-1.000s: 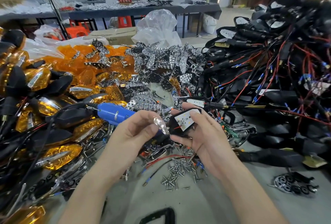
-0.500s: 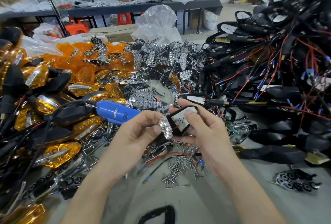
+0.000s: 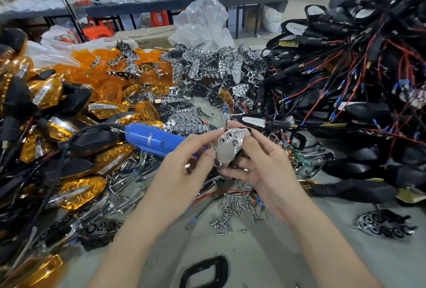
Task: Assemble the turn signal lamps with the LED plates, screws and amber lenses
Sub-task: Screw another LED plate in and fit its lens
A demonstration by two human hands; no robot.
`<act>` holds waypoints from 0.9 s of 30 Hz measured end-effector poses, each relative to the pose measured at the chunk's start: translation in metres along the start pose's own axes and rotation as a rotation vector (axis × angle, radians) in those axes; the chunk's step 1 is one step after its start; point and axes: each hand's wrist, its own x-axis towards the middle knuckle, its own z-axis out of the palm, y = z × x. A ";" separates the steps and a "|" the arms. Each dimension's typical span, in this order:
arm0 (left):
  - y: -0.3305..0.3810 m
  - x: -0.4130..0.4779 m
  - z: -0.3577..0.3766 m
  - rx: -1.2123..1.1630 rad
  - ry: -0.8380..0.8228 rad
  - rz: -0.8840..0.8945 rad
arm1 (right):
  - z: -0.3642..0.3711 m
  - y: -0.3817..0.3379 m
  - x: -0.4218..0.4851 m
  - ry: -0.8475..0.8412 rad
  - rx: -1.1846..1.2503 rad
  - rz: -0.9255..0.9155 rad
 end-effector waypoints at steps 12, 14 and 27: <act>0.000 -0.002 0.009 0.011 0.076 0.002 | 0.001 0.003 -0.002 -0.100 0.196 0.043; 0.000 -0.002 0.009 0.006 0.080 -0.001 | 0.001 0.003 -0.002 -0.106 0.210 0.039; 0.000 -0.003 0.011 0.032 0.109 0.044 | -0.001 0.006 -0.001 -0.119 0.259 0.049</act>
